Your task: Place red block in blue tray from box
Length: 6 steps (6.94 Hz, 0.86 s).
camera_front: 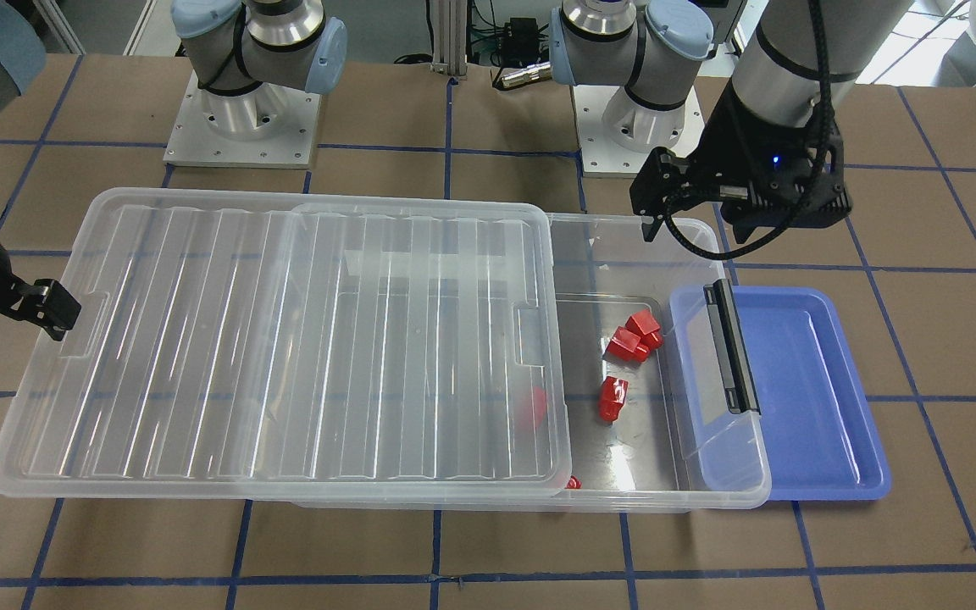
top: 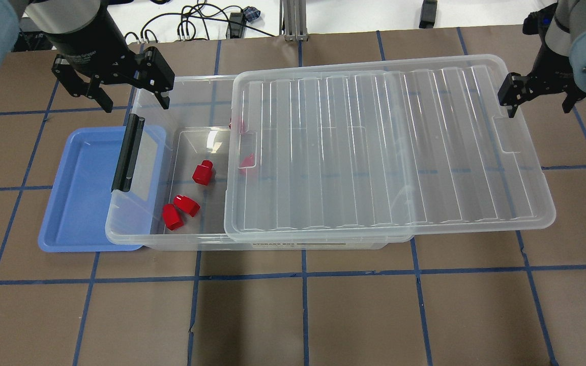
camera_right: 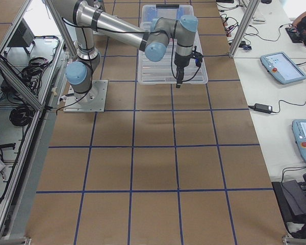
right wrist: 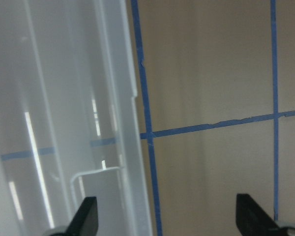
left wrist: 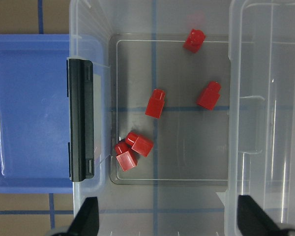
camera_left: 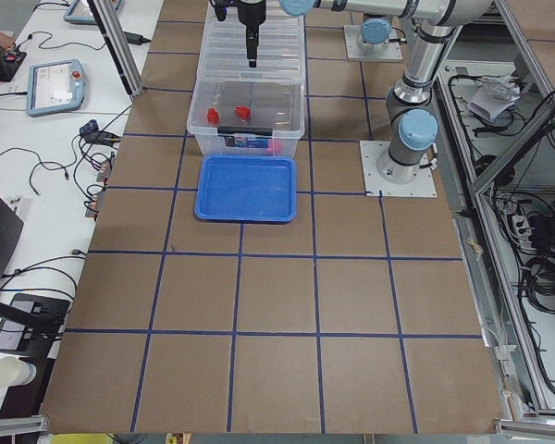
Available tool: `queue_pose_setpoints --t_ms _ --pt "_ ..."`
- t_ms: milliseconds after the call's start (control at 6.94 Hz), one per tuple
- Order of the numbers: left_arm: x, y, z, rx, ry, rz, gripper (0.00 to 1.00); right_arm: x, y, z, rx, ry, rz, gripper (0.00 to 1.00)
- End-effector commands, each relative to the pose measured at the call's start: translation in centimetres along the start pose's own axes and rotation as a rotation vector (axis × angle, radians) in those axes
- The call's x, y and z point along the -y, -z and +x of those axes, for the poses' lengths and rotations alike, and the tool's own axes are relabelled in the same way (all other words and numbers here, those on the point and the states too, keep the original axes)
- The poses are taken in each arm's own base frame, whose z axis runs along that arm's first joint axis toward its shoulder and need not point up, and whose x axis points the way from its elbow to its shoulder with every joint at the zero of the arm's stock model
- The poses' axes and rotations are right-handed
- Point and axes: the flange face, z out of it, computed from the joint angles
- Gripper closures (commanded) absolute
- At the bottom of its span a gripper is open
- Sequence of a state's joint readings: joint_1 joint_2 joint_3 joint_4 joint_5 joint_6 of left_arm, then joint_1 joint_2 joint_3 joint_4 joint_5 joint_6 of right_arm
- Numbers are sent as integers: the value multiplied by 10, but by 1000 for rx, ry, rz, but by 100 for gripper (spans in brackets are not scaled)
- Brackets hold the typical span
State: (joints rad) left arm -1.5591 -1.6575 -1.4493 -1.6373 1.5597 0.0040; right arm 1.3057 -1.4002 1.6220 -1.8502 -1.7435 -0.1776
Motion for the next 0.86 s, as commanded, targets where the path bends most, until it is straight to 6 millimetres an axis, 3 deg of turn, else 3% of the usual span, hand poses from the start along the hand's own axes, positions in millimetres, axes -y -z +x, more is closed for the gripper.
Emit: queue_pose_setpoints --t_ms 0,144,288,432,720 --pt "34 -54 -1 -4 -13 -18 0 -16 102 -40 181 57 164 0" --pt "49 -92 -2 -4 -56 7 0 -36 123 -81 241 99 154 0" --pt "52 -135 -2 -7 -52 1 0 -48 129 -110 261 91 113 0" --pt "50 -169 -5 -14 -45 20 0 -53 129 -127 242 88 91 0" --pt "61 -191 -4 -41 -39 18 0 -60 127 -127 205 93 53 0"
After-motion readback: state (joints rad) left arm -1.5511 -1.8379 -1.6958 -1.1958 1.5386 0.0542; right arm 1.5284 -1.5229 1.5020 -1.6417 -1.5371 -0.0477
